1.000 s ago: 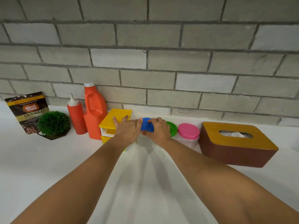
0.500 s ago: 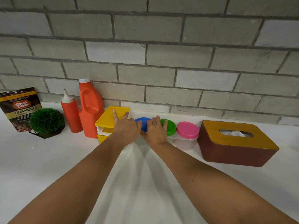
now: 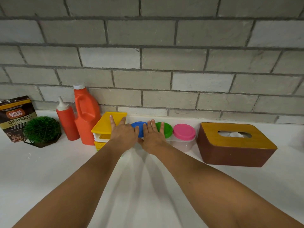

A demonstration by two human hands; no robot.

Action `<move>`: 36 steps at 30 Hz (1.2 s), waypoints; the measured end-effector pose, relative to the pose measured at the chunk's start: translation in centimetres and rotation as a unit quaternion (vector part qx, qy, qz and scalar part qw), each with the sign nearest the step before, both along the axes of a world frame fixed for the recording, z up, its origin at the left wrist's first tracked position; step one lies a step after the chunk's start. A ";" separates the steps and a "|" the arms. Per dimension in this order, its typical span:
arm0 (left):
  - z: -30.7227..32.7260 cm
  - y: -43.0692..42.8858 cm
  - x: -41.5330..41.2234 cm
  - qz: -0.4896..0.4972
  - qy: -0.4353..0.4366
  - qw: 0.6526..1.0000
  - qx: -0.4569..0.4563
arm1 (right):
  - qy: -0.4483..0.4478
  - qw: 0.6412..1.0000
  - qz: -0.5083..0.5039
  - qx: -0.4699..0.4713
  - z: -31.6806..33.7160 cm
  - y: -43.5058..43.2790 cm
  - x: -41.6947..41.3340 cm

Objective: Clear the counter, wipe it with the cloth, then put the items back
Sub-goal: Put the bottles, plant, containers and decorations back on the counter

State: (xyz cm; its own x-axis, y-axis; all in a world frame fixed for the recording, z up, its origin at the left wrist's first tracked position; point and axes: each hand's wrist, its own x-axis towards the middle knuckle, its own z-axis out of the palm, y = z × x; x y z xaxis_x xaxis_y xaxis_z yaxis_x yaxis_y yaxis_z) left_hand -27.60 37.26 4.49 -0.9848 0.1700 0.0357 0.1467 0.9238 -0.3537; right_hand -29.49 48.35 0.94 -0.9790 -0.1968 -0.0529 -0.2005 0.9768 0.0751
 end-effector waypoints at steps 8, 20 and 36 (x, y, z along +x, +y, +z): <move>0.7 0.1 0.7 -0.018 0.032 0.997 0.065 | 0.000 0.990 0.013 -0.143 1.8 1.9 0.6; 3.8 6.6 3.5 -0.083 0.085 0.971 0.210 | 0.118 0.974 -0.086 -0.175 6.7 9.7 5.6; 4.3 24.2 8.1 -0.249 0.097 0.884 0.384 | 0.200 0.929 -0.239 -0.201 7.1 28.3 14.9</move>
State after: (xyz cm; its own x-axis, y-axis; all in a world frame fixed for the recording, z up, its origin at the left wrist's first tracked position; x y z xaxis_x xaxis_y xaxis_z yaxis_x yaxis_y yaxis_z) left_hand -19.48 61.51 8.76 -0.7576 0.4323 0.4891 0.6074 0.7413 0.2856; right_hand -14.56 76.60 8.06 -0.8855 0.3399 0.3168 0.2284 0.9121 -0.3404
